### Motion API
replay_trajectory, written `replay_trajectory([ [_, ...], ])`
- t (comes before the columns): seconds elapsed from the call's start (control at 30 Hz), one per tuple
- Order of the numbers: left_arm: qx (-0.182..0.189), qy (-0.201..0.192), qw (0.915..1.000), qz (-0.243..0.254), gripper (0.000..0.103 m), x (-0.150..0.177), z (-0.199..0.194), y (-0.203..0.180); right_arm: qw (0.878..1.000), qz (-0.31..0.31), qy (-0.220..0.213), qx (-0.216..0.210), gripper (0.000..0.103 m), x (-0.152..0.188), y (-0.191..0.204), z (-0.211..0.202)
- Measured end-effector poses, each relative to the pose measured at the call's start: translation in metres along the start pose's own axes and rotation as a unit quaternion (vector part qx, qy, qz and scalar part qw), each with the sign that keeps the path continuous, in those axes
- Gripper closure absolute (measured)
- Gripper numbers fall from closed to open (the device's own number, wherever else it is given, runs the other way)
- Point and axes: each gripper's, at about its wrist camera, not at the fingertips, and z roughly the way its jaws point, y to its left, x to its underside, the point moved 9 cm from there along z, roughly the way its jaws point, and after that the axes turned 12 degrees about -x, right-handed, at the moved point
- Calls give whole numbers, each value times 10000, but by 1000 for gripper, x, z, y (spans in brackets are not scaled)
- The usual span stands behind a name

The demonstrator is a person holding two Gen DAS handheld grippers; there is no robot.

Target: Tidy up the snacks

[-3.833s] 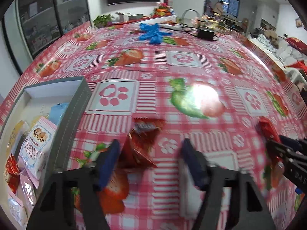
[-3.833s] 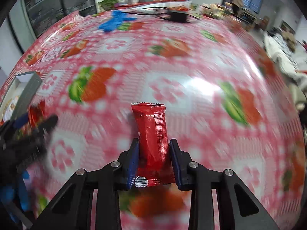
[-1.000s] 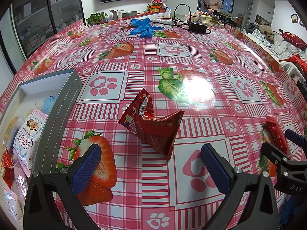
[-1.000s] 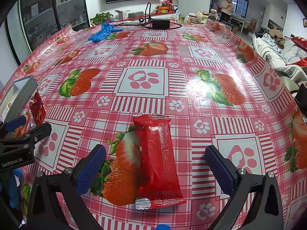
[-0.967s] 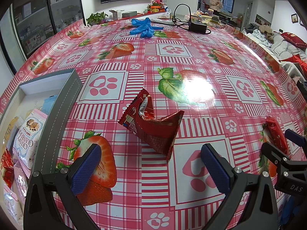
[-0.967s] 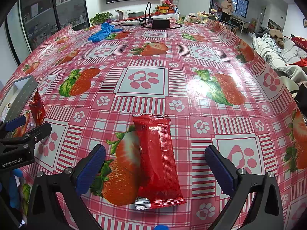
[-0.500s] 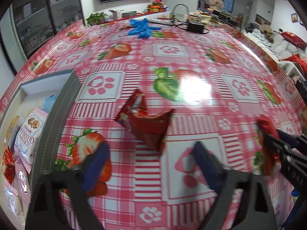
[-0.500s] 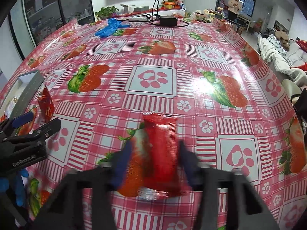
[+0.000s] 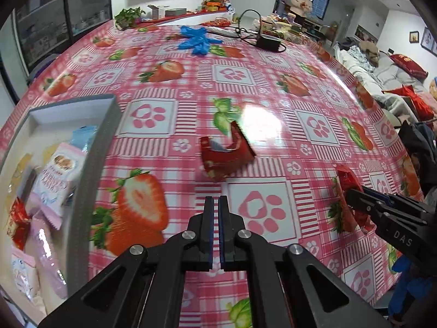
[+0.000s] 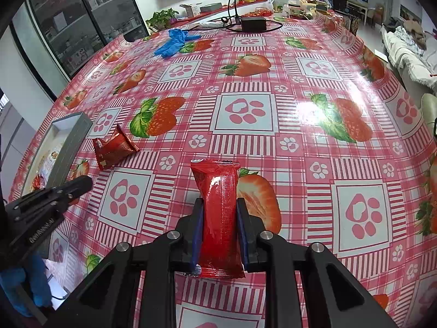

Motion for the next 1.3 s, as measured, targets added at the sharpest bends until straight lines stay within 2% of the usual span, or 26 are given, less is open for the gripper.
replay_trajectory([
  [0.13, 24, 71, 10000, 36, 99, 3, 2, 7, 9999, -9, 136, 62, 79, 8, -3, 2],
  [0.2, -197, -54, 9997, 163, 96, -4, 1, 9, 9997, -5, 238, 97, 78, 13, -7, 4],
  [0.23, -228, -125, 9993, 251, 85, -9, -1, 8, 9996, -4, 258, 99, 78, 15, -8, 5],
  [0.27, -253, -228, 9986, 393, 61, -17, -2, 4, 9997, -22, 223, 97, 77, 16, -8, 4],
  [0.3, -308, -325, 9975, 555, 46, -24, -3, -1, 9997, -21, 225, 112, 70, 16, -9, 3],
  [0.33, -397, -459, 9958, 686, 25, -31, -3, -5, 9997, -17, 219, 107, 62, 16, -9, 3],
  [0.37, -569, -725, 9921, 856, 23, -40, -3, -10, 9997, -15, 216, 139, 36, 15, -10, 3],
  [0.4, -661, -835, 9896, 966, 23, -45, -1, -13, 9996, -36, 170, 220, 29, 13, -11, 2],
  [0.47, -776, -851, 9858, 1220, 23, -53, 9, -22, 9995, -83, 145, 267, 29, 11, -11, 1],
  [0.67, -688, -309, 9896, 1227, 26, -53, 51, -30, 9987, -149, 289, 394, 29, 4, -13, 14],
  [0.7, -680, -201, 9901, 1210, 40, -49, 55, -31, 9978, -254, 328, 520, 29, 2, -12, 18],
  [0.73, -491, -266, 9927, 1074, 59, -49, 53, -32, 9965, -375, 366, 652, 29, 2, -10, 20],
  [0.77, -332, -182, 9939, 1034, 72, -46, 53, -35, 9956, -468, 372, 722, 30, 2, -9, 21],
  [0.83, -324, -116, 9945, 989, 73, -43, 51, -37, 9956, -549, 346, 672, 44, 1, -3, 21],
  [0.87, -273, -60, 9949, 964, 75, -40, 49, -37, 9956, -586, 347, 643, 64, 0, 0, 21],
  [0.9, -199, -11, 9955, 926, 75, -38, 47, -38, 9955, -604, 361, 630, 73, 0, 3, 20],
  [0.97, -26, -30, 9968, 800, 75, -33, 35, -36, 9965, -541, 412, 476, 76, 1, 6, 19],
  [1.1, 174, -270, 9981, 519, 75, -33, -5, -20, 9980, -539, 243, 228, 77, -5, 21, 6],
  [1.3, 239, -642, 9976, 59, 75, -59, -79, 37, 9955, -920, -50, -200, 77, -32, 75, -17],
])
